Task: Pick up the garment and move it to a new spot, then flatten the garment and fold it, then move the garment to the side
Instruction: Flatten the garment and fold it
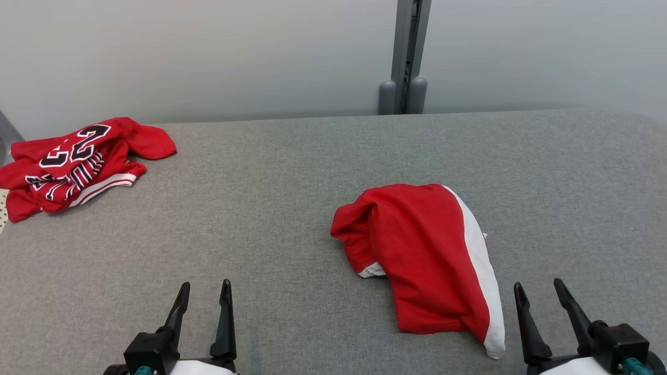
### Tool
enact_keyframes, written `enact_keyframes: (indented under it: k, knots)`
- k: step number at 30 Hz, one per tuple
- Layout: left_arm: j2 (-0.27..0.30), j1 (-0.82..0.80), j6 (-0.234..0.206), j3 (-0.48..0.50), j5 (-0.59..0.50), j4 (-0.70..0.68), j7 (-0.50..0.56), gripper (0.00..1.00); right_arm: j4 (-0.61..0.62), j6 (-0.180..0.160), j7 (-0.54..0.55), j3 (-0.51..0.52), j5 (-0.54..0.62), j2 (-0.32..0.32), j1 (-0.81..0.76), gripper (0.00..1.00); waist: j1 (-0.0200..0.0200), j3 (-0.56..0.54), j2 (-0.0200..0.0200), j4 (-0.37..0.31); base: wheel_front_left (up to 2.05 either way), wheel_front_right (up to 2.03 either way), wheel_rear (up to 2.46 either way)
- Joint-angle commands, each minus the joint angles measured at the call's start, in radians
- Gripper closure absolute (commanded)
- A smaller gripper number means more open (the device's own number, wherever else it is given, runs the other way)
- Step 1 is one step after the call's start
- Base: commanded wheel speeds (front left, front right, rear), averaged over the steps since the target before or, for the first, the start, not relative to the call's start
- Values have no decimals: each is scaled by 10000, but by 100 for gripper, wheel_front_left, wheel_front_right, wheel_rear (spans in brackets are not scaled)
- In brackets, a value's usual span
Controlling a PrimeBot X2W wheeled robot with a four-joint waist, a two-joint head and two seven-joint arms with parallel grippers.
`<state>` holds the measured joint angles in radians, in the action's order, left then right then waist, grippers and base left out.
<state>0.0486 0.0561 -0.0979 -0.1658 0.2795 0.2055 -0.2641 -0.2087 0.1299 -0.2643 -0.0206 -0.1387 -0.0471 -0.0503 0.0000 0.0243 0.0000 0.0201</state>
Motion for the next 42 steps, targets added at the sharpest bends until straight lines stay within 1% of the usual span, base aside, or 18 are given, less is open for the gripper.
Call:
enact_keyframes:
  k: [1, 3, 9, 13, 14, 15, 16, 17, 19, 25, 30, 37, 41, 42]
  knots:
    - [35, -153, -10, 4, 26, -9, -5, 0, -329, 16, -4, -41, -109, -62, 79, 0, 0, 116, 0, 130, 0, 0, 0]
    - [34, -214, -21, -6, 36, -29, -5, 0, -815, 16, -4, -148, -222, -62, 147, 0, 0, 206, 0, 223, 0, 0, 0]
    - [35, -344, -2, -61, 83, -26, -5, 0, -2311, 16, -4, -718, -1059, -66, 475, 0, 0, 468, 0, 533, 0, 0, 0]
    - [37, -443, 22, -54, 68, 1, -5, 0, -2861, 16, -3, -1069, -1417, -63, 710, 0, 0, 576, 0, 690, 0, 0, 0]
    - [37, -473, 33, -49, 53, 5, -5, 0, -2990, 18, -5, -1171, -1500, -63, 794, 16, 0, 608, 0, 748, 0, 0, 0]
    - [35, -490, 34, -39, 39, 7, -5, 0, -3069, 18, -3, -1270, -1598, -65, 886, 51, 0, 629, 0, 794, 0, 0, 0]
    - [33, -498, 35, -21, 29, 6, -4, 0, -3147, 18, -5, -1379, -1742, -68, 944, 57, 0, 650, 0, 838, 0, 0, 0]
    - [36, -493, 35, -5, 20, 11, -5, 0, -3212, 18, -3, -1515, -1855, -60, 997, 70, 0, 664, 0, 874, 0, 0, 0]
    - [35, -502, 36, 1, 2, 15, -5, 0, -3241, 18, -3, -1732, -2002, -65, 1112, 100, 0, 684, 0, 938, 0, 0, 0]
    - [33, -572, 39, 20, -14, 31, -5, 0, -3059, 18, -3, -2424, -2388, -57, 1409, 100, 0, 729, 0, 1058, 0, 0, 0]
    - [36, -665, 51, 29, -18, 62, -5, 0, -2717, 18, -3, -3432, -2387, -62, 1844, 100, 0, 739, 0, 1104, 0, 0, 0]
    - [35, -721, -8, -12, 44, 30, -5, 0, -2322, 18, -5, -4794, -2669, -65, 2856, 100, 0, 791, 0, 1167, 0, 0, 0]
    - [36, -787, -43, 21, 87, 2, -5, 0, -2453, 18, -3, -5431, -3015, -67, 3614, 100, 0, 812, 0, 1238, 0, 0, 0]
    - [35, -811, -39, 8, 84, 0, -5, 0, -2534, 18, -3, -5628, -3060, -67, 3833, 71, 0, 822, 0, 1278, 0, 0, 0]
